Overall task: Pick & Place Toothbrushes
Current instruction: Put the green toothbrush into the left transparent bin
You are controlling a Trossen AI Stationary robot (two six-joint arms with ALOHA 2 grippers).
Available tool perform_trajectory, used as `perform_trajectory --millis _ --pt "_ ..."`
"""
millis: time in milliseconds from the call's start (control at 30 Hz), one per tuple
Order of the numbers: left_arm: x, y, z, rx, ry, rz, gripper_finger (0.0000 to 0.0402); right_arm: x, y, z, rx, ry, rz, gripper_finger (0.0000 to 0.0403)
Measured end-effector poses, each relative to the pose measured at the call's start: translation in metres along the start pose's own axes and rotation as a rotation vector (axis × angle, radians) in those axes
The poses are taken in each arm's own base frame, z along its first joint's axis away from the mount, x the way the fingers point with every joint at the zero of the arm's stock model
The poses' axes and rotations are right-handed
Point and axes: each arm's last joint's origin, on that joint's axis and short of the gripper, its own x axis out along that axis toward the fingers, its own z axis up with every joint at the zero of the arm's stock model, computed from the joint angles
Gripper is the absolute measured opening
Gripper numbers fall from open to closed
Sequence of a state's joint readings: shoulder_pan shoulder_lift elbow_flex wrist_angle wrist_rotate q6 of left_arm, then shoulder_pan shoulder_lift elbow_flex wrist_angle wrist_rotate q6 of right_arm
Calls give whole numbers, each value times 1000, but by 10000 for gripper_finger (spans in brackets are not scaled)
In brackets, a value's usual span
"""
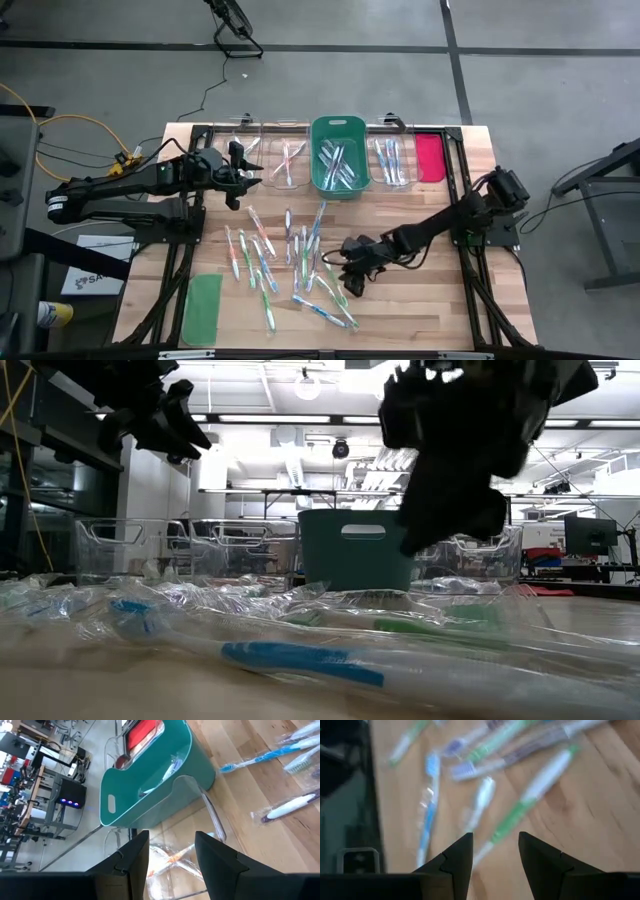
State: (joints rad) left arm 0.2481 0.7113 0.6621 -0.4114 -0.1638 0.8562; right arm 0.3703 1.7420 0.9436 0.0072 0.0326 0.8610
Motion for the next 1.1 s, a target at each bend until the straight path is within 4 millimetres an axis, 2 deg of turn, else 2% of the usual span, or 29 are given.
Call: perform_trajectory --millis 233,433,733,867,1100 --pt "0 0 0 1 1 -1 155 -2 14 2 12 -87 2 152" --pt "0 0 0 -18 1 -1 155 -8 26 11 25 -123 -63 152" --pt "0 0 0 -43 1 -2 155 -13 17 32 148 -170 -167 152" --pt "0 0 0 -57 1 -1 155 -1 12 33 153 -157 -193 152" --pt "0 0 0 -84 3 -2 155 36 10 40 144 -142 -243 152"
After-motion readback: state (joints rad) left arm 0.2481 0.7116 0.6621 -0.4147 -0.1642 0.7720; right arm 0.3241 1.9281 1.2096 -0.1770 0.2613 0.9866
